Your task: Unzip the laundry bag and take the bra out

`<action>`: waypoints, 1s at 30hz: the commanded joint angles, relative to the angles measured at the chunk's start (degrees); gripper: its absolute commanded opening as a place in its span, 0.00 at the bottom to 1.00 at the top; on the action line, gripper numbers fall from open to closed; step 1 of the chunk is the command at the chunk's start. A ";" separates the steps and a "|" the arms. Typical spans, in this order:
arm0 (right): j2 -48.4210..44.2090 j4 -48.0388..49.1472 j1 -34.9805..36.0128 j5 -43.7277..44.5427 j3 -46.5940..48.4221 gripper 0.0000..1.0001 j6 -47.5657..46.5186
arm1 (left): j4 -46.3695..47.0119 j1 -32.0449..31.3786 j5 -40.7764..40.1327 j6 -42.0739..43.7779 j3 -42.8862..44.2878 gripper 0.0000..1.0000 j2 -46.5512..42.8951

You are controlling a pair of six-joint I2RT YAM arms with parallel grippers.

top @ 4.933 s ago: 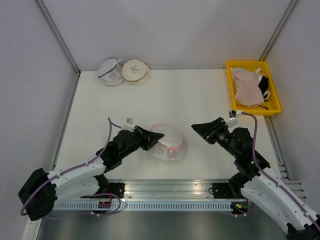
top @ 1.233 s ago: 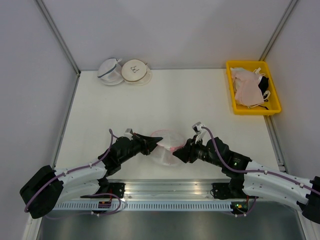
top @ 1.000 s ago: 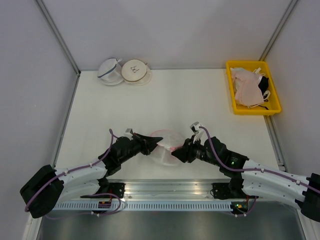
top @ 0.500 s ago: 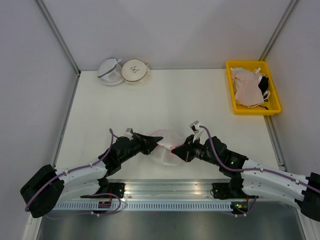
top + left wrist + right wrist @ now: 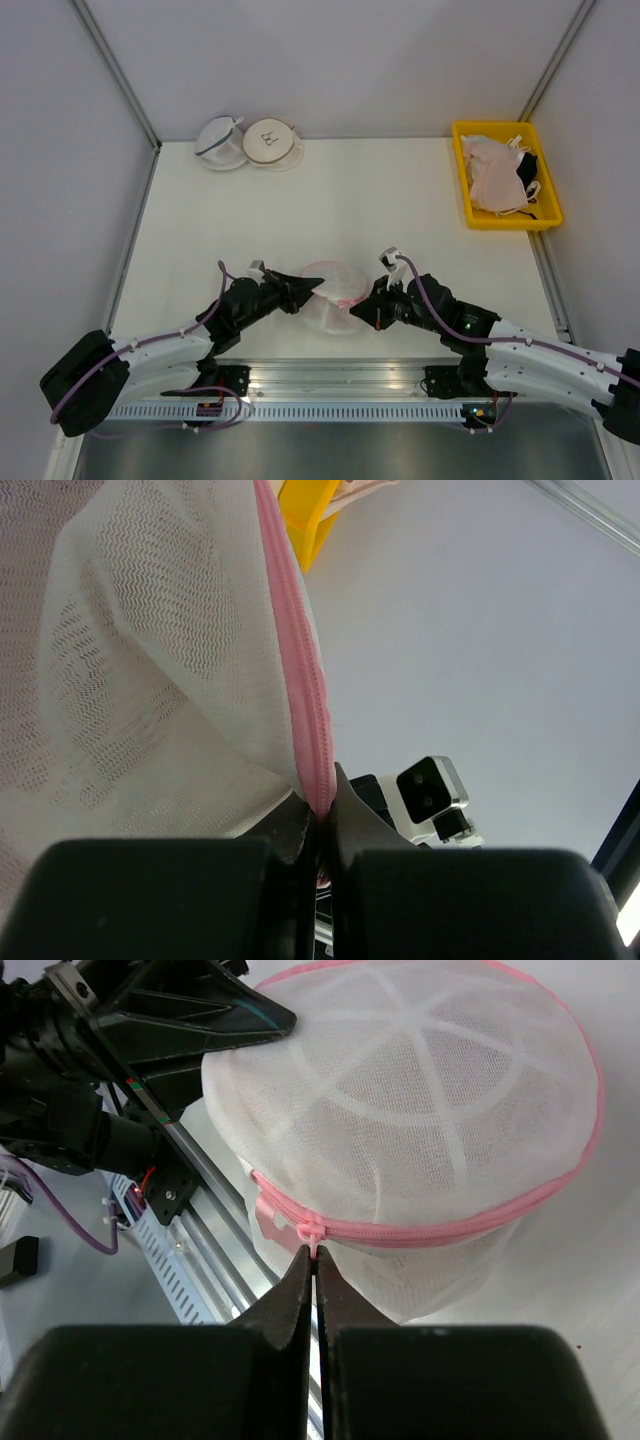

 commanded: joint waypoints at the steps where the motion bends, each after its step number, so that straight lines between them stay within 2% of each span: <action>1: 0.47 -4.36 0.19 -0.18 2.57 0.01 -1.64 | 1.78 0.79 0.57 -1.03 -0.55 0.02 -1.03; 6: 2.13 -9.71 0.19 2.10 4.94 0.01 -3.22 | 1.86 4.21 5.66 2.48 -0.12 0.02 -0.77; 9: 3.54 -12.44 0.19 2.46 6.88 0.01 -4.36 | 2.30 9.12 13.55 8.71 1.46 0.02 0.37; 10: 3.80 -12.88 0.27 2.46 7.31 0.00 -4.54 | 2.22 10.36 19.84 13.25 2.34 0.02 2.38; 13: 4.77 -13.24 0.27 2.46 7.67 0.00 -5.06 | 2.13 12.92 31.02 20.74 6.12 0.02 7.65; 16: 5.91 -13.50 0.19 4.13 8.11 0.00 -5.59 | 3.35 12.92 37.63 25.32 8.32 0.02 12.05; 19: 6.79 -14.99 0.19 4.83 9.16 0.00 -6.38 | 3.89 13.97 39.77 29.01 8.85 0.02 11.81; 24: 6.97 -19.55 0.19 6.94 10.83 0.00 -7.52 | -18.20 17.92 42.23 43.16 16.82 0.02 8.03; 27: 6.88 -21.23 0.27 7.47 11.27 0.00 -8.05 | -21.68 20.91 45.81 48.53 18.95 0.02 7.06; 30: 7.23 -21.59 0.19 7.55 11.19 0.01 -8.05 | -22.47 22.24 51.26 51.43 20.62 0.02 9.86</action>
